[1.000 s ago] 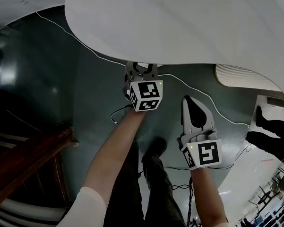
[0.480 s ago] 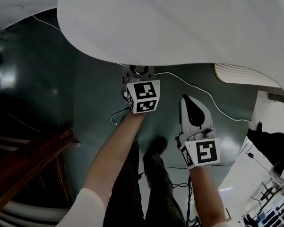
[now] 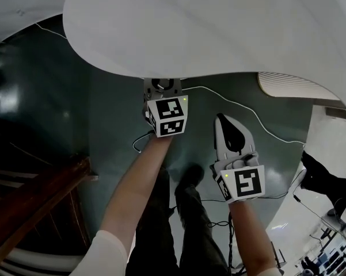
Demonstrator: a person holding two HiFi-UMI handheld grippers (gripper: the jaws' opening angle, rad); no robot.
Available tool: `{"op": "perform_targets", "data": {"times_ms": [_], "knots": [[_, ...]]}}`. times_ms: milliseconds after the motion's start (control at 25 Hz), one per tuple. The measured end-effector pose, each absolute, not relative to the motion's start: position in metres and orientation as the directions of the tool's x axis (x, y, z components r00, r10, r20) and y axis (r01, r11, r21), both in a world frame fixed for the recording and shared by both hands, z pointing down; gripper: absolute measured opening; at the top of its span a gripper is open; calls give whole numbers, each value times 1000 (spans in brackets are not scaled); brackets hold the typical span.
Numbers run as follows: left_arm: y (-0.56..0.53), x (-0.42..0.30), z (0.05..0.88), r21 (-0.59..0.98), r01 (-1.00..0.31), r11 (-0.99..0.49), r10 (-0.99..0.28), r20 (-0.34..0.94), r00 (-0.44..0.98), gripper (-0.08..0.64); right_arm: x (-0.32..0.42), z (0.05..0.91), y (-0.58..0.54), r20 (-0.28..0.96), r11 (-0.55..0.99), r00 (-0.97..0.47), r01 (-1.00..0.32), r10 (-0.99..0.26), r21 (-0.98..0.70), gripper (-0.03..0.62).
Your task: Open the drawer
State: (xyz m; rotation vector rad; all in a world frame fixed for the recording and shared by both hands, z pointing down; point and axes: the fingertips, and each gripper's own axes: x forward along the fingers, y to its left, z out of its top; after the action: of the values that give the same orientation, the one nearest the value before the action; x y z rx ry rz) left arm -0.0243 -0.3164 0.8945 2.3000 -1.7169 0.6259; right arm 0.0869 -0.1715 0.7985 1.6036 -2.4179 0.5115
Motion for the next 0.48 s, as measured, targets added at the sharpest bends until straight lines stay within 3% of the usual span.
{"op": "perform_targets", "data": {"times_ms": [480], "knots": [[-317, -23, 893, -70, -947, -312, -858, 448, 250, 100, 96, 801, -166, 352, 338, -381, -924, -855, -179, 11]]}}
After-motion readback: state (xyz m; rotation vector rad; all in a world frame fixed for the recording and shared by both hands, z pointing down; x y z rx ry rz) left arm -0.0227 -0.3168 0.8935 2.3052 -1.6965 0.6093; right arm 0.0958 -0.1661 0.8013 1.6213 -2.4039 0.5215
